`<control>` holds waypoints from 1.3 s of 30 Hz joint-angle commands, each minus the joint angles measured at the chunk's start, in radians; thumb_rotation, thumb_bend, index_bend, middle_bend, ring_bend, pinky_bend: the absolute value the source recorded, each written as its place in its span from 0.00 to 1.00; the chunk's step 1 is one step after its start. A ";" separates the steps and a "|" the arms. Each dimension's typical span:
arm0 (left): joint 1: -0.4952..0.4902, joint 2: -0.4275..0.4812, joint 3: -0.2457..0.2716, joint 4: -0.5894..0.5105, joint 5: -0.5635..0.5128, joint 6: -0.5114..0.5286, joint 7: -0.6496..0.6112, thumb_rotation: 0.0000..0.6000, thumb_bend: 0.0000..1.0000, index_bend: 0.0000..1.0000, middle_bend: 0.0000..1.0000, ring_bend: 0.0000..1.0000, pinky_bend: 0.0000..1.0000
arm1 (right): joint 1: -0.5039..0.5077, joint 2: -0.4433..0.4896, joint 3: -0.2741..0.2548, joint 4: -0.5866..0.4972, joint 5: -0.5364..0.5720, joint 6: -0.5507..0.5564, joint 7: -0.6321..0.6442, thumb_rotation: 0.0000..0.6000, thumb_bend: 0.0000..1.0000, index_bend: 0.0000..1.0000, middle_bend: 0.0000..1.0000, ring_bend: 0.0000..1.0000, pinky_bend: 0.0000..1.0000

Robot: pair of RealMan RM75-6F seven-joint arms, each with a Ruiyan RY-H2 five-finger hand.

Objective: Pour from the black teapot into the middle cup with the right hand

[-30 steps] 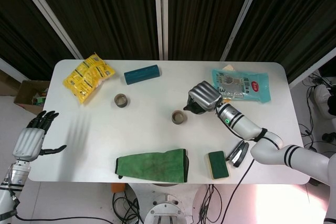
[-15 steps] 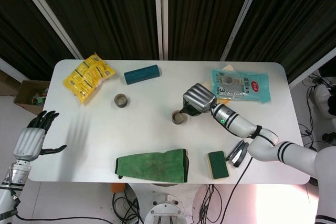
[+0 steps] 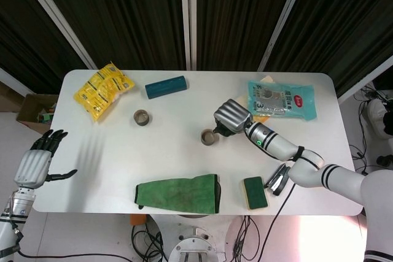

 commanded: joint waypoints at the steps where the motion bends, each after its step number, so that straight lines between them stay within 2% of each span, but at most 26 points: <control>1: 0.001 -0.001 0.000 0.003 0.001 0.002 -0.003 0.73 0.07 0.12 0.09 0.03 0.18 | 0.002 -0.003 -0.002 0.002 0.002 -0.001 -0.007 0.91 0.44 1.00 1.00 0.87 0.68; 12: 0.006 -0.010 0.003 0.025 0.001 0.004 -0.025 0.73 0.06 0.12 0.09 0.03 0.18 | 0.021 -0.018 -0.012 0.000 0.005 -0.022 -0.085 0.96 0.44 1.00 1.00 0.87 0.68; 39: 0.013 -0.014 0.003 0.052 0.005 0.013 -0.058 0.73 0.07 0.12 0.09 0.03 0.18 | 0.043 -0.022 0.009 -0.033 0.090 -0.074 -0.235 1.00 0.46 1.00 1.00 0.87 0.68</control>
